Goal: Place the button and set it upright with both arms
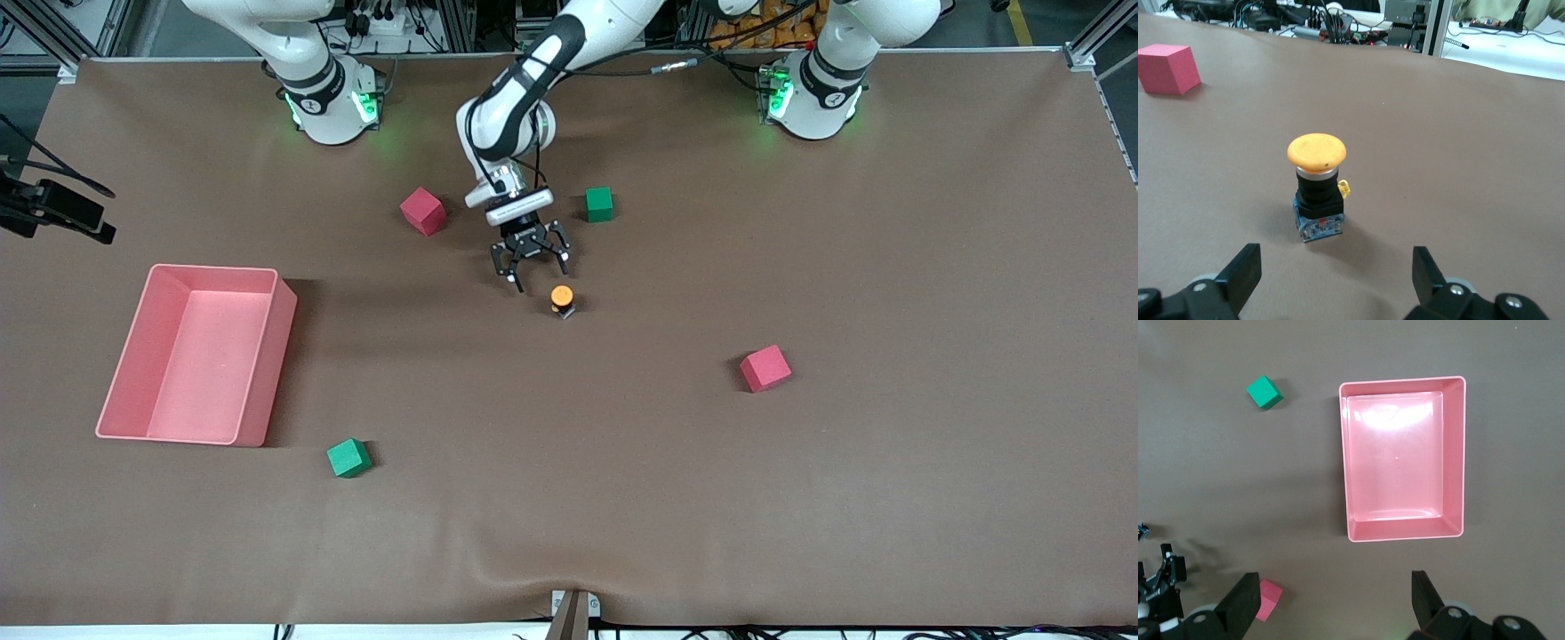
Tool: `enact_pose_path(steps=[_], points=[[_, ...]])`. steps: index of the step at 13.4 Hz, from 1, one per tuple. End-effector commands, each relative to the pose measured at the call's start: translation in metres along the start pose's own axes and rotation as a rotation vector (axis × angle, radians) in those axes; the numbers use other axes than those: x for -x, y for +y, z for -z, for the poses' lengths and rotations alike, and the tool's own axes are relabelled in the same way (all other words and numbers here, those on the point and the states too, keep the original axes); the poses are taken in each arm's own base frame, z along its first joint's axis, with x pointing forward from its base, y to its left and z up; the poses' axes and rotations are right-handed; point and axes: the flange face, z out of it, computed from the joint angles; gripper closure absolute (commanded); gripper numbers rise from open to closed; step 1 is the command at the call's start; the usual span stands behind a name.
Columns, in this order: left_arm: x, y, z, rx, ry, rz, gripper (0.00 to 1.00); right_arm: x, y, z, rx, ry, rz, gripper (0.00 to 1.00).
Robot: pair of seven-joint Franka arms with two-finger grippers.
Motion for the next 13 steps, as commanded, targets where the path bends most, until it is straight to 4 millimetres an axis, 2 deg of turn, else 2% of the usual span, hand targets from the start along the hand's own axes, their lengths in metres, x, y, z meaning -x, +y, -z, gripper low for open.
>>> enact_pose_path(steps=[1, 3, 5, 7, 9, 10, 13], points=[[-0.051, 0.006, 0.033, -0.073, -0.122, -0.081, 0.00, -0.004, -0.003, 0.009, -0.002, 0.034, -0.009, 0.00], [-0.098, 0.013, 0.038, -0.106, -0.215, -0.165, 0.00, -0.003, 0.001, 0.010, -0.001, 0.039, -0.015, 0.00], [-0.158, 0.020, 0.025, -0.113, -0.278, -0.203, 0.00, -0.004, 0.004, 0.010, -0.001, 0.041, -0.021, 0.00], [-0.223, 0.021, -0.003, -0.114, -0.346, -0.256, 0.00, -0.002, 0.004, 0.013, 0.000, 0.044, -0.021, 0.00], [-0.297, 0.018, -0.033, -0.100, -0.421, -0.243, 0.00, 0.001, 0.006, 0.015, -0.002, 0.036, -0.027, 0.00], [-0.334, 0.012, -0.049, -0.083, -0.460, -0.252, 0.00, 0.003, 0.006, 0.017, 0.001, 0.042, -0.024, 0.00], [-0.420, -0.015, -0.104, -0.040, -0.551, -0.214, 0.00, 0.004, 0.017, 0.019, 0.005, 0.044, -0.048, 0.00]])
